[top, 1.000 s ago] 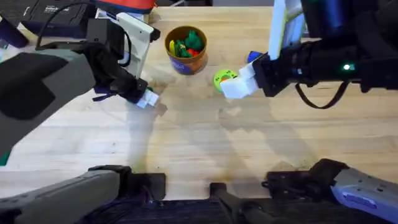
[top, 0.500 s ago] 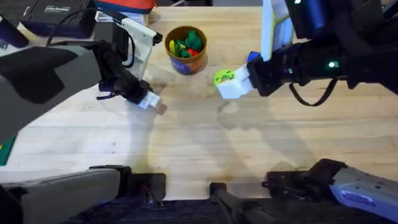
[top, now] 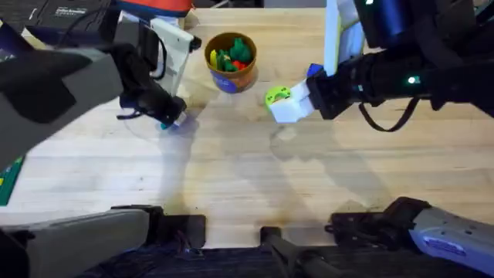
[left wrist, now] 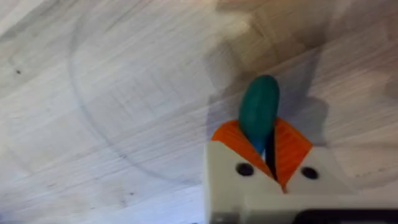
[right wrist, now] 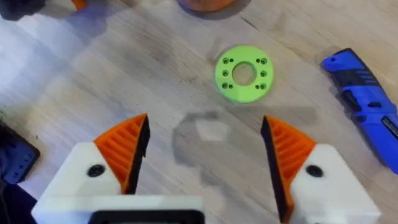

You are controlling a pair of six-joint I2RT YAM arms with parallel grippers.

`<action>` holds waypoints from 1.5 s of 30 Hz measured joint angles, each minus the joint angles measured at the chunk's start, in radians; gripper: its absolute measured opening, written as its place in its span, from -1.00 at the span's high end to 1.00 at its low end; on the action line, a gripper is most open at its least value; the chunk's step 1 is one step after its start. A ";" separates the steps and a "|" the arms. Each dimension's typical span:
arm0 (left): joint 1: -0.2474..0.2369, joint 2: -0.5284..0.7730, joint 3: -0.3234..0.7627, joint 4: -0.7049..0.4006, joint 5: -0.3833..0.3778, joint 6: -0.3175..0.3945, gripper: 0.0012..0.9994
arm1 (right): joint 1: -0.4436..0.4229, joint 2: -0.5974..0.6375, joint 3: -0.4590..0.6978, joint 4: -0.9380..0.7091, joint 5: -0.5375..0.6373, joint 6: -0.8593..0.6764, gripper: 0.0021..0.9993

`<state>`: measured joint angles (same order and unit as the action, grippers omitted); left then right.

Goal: Pick up the gripper from the table and insert it into the empty holder that is missing its gripper. Then pick up a screw, insert it into the mounting hole, and use the screwdriver to tighten it. Finally, clean up the table by picking up the vegetable and placing it into the bucket.

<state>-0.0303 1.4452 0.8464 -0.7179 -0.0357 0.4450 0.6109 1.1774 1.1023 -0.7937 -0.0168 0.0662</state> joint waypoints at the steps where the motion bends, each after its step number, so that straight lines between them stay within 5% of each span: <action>1: 0.000 0.000 0.023 -0.017 0.000 0.000 0.95 | 0.000 0.000 0.000 0.000 0.000 0.000 -0.99; 8: 0.000 -0.046 0.243 -0.090 0.030 -0.073 0.95 | 0.000 0.000 0.000 0.000 0.000 0.000 -0.99; 11: 0.000 -0.066 0.308 -0.048 0.111 -0.140 0.95 | 0.000 0.000 0.000 0.000 0.000 0.000 -0.99; 17: -0.008 -0.064 0.326 0.128 0.332 -0.372 0.95 | 0.000 0.000 0.000 0.000 0.000 0.000 -0.99; 21: -0.046 -0.042 0.326 0.206 0.387 -0.580 0.95 | 0.000 0.000 0.000 0.000 0.000 0.000 -0.99; 28: -0.138 0.018 0.326 0.251 0.405 -0.856 0.95 | 0.000 0.000 0.000 0.000 0.000 0.000 -0.99; 39: -0.179 0.124 0.326 0.301 0.315 -1.073 0.95 | 0.000 0.000 0.000 0.000 0.000 0.000 -0.99; 41: -0.179 0.143 0.326 0.306 0.309 -1.089 0.64 | 0.000 0.000 0.000 0.000 0.000 0.000 -0.99; 45: -0.179 0.176 0.326 0.316 0.309 -1.109 -0.65 | 0.000 0.000 0.000 0.000 0.000 0.000 -0.99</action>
<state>-0.2089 1.6216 1.1728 -0.4024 0.2734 -0.6636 0.6109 1.1774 1.1023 -0.7937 -0.0167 0.0662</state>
